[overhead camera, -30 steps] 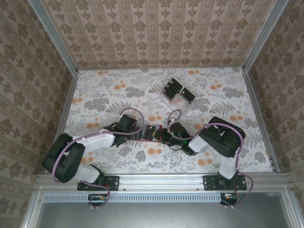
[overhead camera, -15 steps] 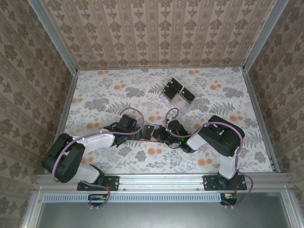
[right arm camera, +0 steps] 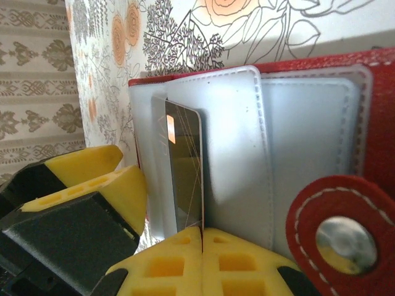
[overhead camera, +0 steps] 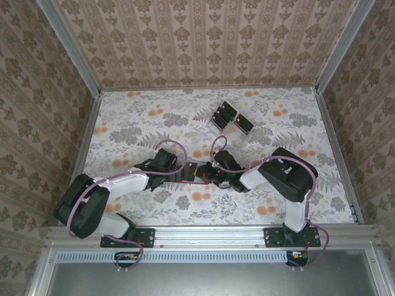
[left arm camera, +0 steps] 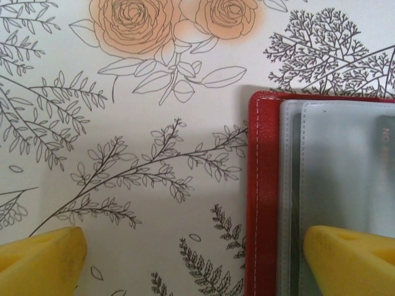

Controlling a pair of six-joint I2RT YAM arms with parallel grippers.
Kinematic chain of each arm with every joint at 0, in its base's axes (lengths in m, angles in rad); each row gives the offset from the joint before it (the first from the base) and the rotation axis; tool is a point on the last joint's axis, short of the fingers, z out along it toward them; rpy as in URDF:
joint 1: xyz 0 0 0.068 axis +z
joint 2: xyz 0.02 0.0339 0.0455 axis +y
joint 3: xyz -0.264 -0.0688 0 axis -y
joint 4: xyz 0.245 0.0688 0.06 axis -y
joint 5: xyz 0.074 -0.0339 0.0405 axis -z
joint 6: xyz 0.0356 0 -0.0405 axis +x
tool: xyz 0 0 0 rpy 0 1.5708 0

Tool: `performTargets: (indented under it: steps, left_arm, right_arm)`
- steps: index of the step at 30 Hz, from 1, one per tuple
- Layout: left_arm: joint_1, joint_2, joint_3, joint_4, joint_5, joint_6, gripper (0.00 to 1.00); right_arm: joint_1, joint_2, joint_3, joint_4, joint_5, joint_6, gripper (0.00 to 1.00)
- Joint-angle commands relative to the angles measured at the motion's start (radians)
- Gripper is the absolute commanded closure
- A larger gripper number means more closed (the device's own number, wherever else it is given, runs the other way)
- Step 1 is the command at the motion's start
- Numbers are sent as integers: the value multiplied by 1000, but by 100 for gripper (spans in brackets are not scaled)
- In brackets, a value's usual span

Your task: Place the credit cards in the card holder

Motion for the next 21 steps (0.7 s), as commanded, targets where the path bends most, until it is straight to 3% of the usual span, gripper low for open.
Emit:
performTargets:
  steps: [1, 7, 10, 13, 21]
  left_arm:
    - [0, -34, 31, -87, 2, -21, 0]
    - [31, -73, 70, -146, 5, 1, 0]
    - [65, -93, 96, -181, 20, 23, 0]
    - [96, -94, 117, -215, 26, 33, 0]
    - [168, -152, 78, -238, 45, 36, 0]
  right_arm:
    - [-13, -35, 26, -227, -12, -80, 89]
    - [-25, -130, 88, -463, 9, -187, 56]
    - [-35, -176, 121, -585, 17, -249, 46]
    - [-50, -213, 160, -702, 21, -313, 41]
    - [-52, -294, 271, -909, 122, -401, 40]
